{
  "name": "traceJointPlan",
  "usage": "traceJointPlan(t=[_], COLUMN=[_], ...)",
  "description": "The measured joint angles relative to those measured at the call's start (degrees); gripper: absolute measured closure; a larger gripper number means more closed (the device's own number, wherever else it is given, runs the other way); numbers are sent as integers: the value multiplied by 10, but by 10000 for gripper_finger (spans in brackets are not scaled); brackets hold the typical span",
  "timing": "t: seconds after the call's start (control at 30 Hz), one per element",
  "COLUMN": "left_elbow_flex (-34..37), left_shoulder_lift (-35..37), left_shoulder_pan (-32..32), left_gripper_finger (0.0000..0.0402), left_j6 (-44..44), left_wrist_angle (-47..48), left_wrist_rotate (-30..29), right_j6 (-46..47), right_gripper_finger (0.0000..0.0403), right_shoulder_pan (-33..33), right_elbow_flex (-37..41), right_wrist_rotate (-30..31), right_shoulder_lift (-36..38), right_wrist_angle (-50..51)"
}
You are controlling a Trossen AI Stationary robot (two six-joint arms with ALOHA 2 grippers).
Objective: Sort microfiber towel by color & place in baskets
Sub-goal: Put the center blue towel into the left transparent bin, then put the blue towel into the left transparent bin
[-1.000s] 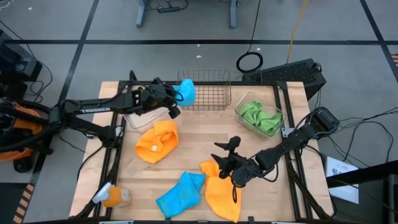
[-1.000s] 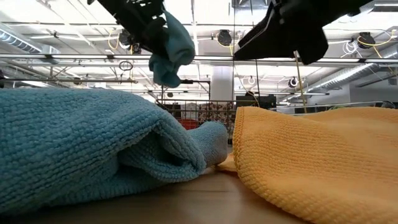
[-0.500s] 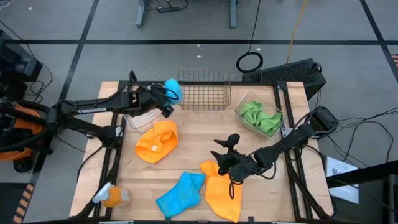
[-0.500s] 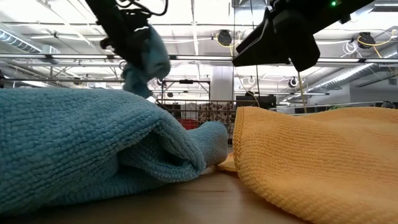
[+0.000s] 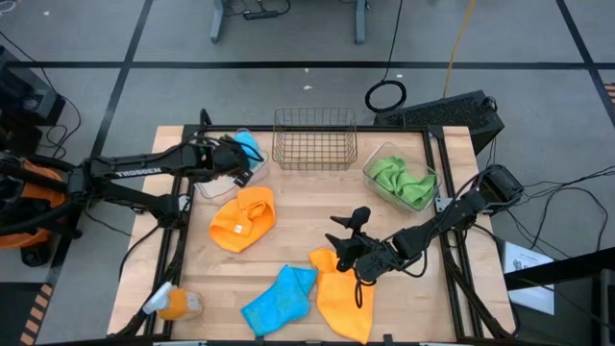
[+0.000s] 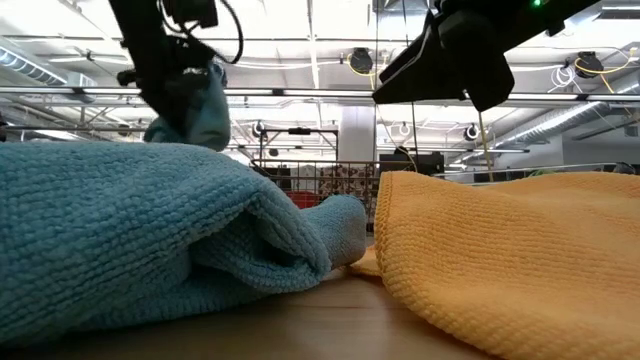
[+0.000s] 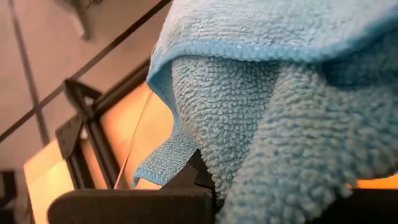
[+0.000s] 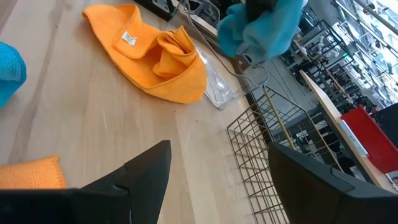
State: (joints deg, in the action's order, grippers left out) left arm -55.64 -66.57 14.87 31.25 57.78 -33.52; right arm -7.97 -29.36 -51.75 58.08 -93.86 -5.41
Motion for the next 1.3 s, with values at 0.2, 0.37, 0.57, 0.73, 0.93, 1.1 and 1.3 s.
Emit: traceJointPlan(t=[0.2,0.37,0.57,0.73,0.93,1.1,1.3], left_elbow_flex=[76,106,109,109,109,108,106], left_shoulder_lift=[0,0,0,0,0,0,3], left_shoulder_pan=[40,77,92,95,95,95,93], left_gripper_finger=[367,337,299,260,213,193,192], left_j6=[11,15,15,39,44,23,-1], left_wrist_angle=[-64,-113,-135,-134,-114,-84,-83], left_wrist_rotate=[-13,-15,-10,13,18,18,19], right_j6=[4,4,4,4,4,4,7], right_gripper_finger=[145,145,145,145,145,145,145], right_shoulder_pan=[0,0,0,0,0,0,0], right_elbow_flex=[0,0,0,0,0,0,0], right_wrist_rotate=[0,0,0,0,0,0,0], right_shoulder_lift=[0,0,0,0,0,0,0], right_wrist_angle=[-3,-3,-4,-3,-3,-3,-3])
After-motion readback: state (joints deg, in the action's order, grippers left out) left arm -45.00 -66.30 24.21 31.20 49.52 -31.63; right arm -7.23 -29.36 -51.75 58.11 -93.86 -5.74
